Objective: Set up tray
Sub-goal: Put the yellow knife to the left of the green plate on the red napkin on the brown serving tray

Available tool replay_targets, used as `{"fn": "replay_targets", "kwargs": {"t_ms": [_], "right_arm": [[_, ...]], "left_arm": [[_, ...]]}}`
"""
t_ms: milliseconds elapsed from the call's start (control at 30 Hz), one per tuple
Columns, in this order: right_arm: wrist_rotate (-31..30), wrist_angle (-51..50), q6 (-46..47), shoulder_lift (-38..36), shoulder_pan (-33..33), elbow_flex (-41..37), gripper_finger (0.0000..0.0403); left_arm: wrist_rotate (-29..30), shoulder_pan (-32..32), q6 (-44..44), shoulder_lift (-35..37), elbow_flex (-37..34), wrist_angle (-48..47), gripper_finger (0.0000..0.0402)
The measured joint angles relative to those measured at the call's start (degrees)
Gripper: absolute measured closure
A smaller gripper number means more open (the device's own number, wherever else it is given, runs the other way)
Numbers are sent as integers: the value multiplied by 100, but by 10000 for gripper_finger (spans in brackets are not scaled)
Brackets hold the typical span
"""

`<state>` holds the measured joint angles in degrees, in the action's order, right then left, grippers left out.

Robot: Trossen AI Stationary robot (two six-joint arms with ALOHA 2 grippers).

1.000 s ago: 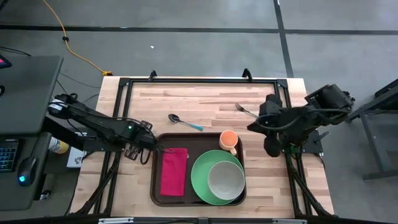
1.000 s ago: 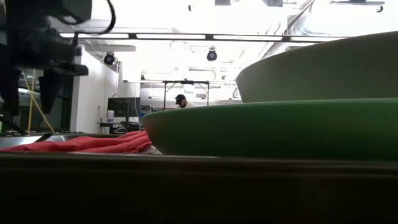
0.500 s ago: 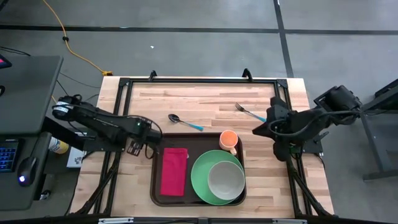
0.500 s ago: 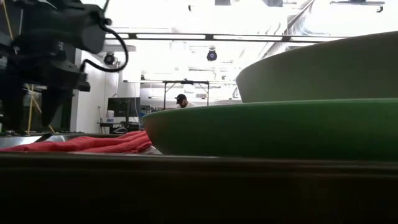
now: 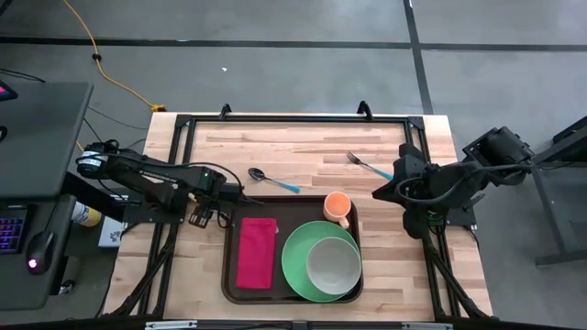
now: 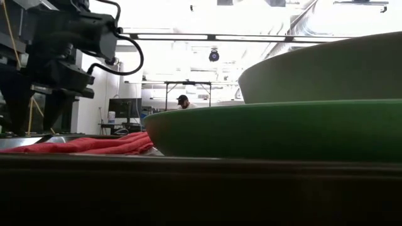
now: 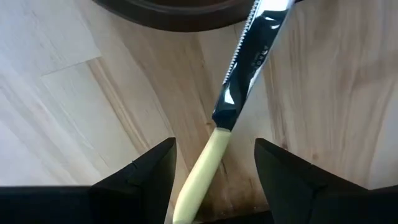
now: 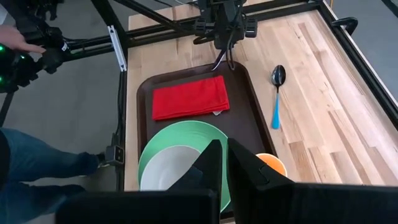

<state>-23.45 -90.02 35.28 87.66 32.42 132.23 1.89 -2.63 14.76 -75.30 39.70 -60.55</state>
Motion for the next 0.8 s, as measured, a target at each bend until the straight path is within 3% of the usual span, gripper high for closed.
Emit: {"fn": "replay_targets", "kwargs": {"t_ms": [200,800], "right_arm": [[-2,0,-76,0,0,0,402],[-3,0,-232,2,0,-1,402]], "left_arm": [[-42,0,6,-47,0,4,153],[16,0,-4,-1395,11,104,154]]}}
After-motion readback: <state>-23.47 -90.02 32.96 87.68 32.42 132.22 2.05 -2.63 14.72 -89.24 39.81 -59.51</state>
